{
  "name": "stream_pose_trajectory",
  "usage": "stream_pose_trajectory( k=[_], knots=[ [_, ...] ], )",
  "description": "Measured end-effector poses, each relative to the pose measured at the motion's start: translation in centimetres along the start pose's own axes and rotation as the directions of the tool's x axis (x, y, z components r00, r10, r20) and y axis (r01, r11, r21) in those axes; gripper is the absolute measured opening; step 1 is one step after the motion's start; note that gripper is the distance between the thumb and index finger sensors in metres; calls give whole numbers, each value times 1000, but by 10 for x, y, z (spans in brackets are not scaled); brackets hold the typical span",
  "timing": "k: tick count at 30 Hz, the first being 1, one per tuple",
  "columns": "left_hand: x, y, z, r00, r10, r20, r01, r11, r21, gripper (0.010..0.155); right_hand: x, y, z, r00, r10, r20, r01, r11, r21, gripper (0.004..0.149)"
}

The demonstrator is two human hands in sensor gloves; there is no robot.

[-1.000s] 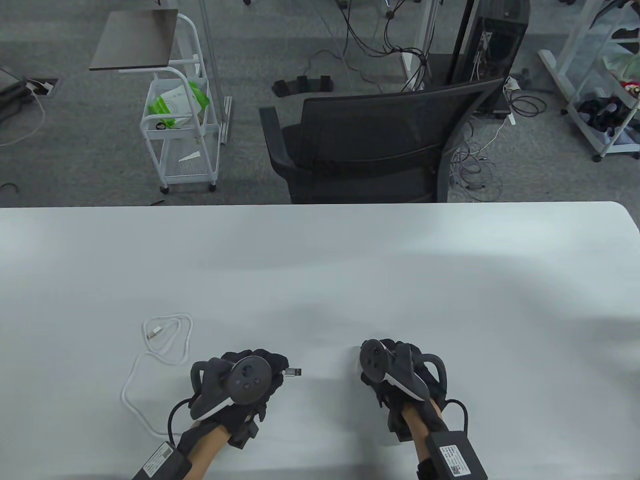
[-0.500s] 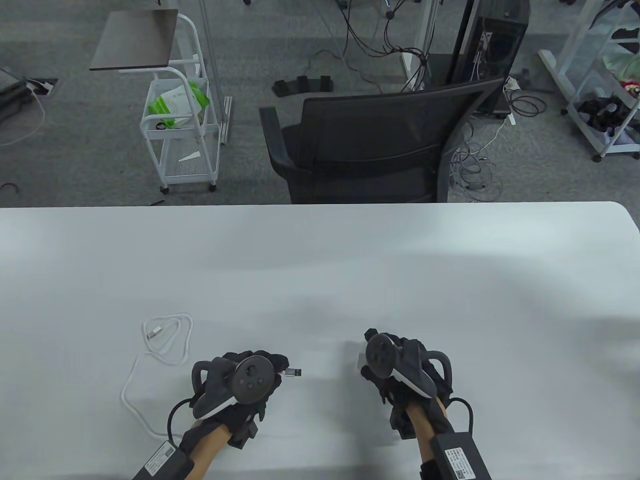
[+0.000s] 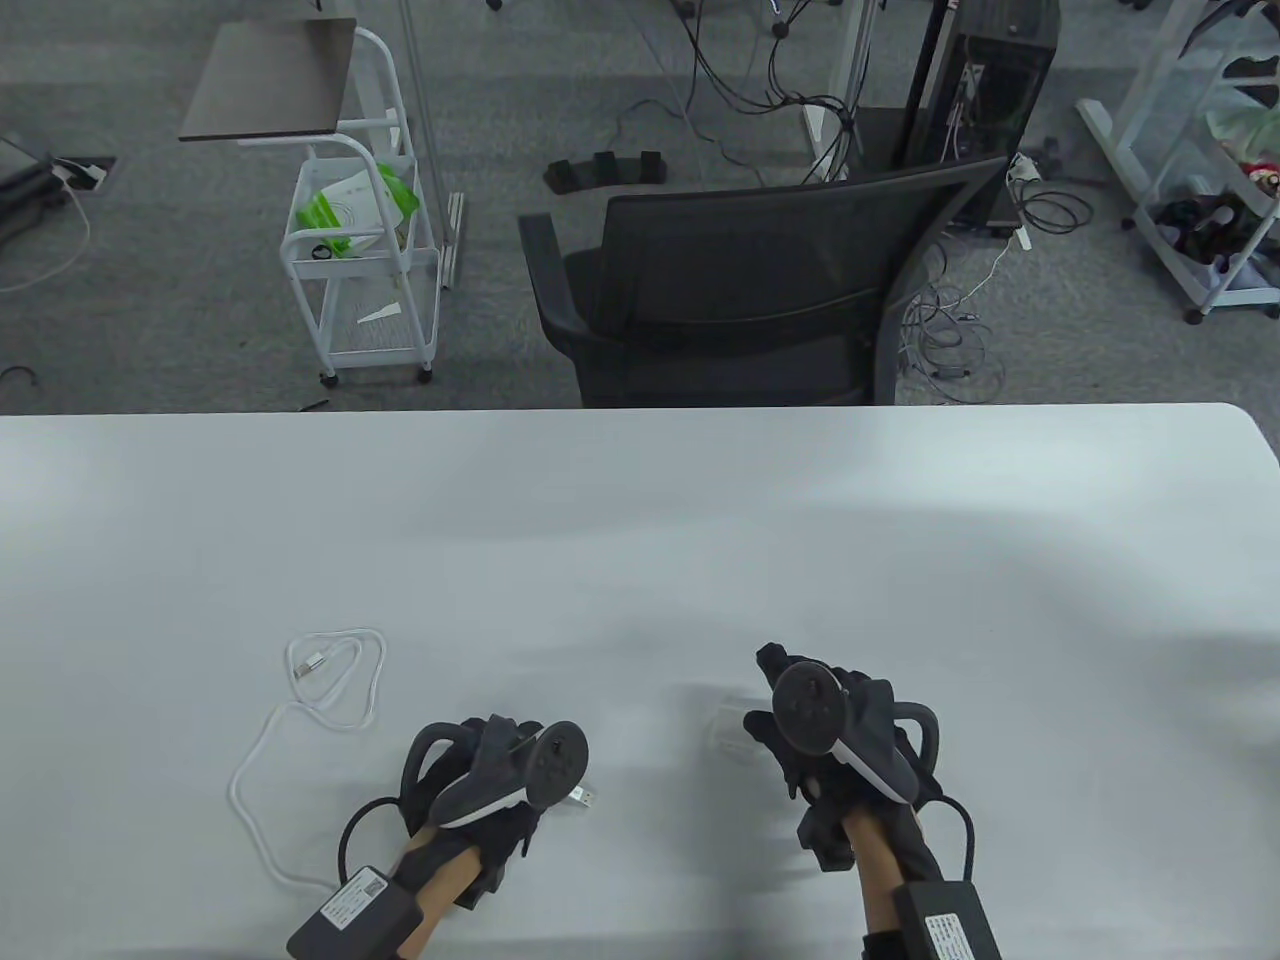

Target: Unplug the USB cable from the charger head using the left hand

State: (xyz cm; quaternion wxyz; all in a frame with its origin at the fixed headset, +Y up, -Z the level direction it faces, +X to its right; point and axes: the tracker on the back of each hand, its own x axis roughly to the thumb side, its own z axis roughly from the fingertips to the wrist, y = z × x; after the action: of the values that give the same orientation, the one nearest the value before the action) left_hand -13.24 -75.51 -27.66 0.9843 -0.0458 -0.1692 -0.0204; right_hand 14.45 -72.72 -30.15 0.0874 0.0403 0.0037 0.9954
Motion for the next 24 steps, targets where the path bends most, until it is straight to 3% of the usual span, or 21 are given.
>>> stream_pose_trajectory(
  k=[9,13,20,24],
  knots=[
    [0,0,0,1000,3,-5,-3,1000,-23,43,1,2,0,1000,27,-1,-27,999,18,68],
    [-2,8,3,1000,17,-6,-17,999,-40,54,2,-1,-2,999,37,-10,-37,999,7,68],
    [-13,46,13,987,159,-24,-153,975,160,64,2,-4,-2,998,54,-24,-55,997,-49,67],
    [-26,58,21,987,157,-37,-142,952,271,66,2,-6,-1,995,97,-27,-99,990,-103,67]
  ],
)
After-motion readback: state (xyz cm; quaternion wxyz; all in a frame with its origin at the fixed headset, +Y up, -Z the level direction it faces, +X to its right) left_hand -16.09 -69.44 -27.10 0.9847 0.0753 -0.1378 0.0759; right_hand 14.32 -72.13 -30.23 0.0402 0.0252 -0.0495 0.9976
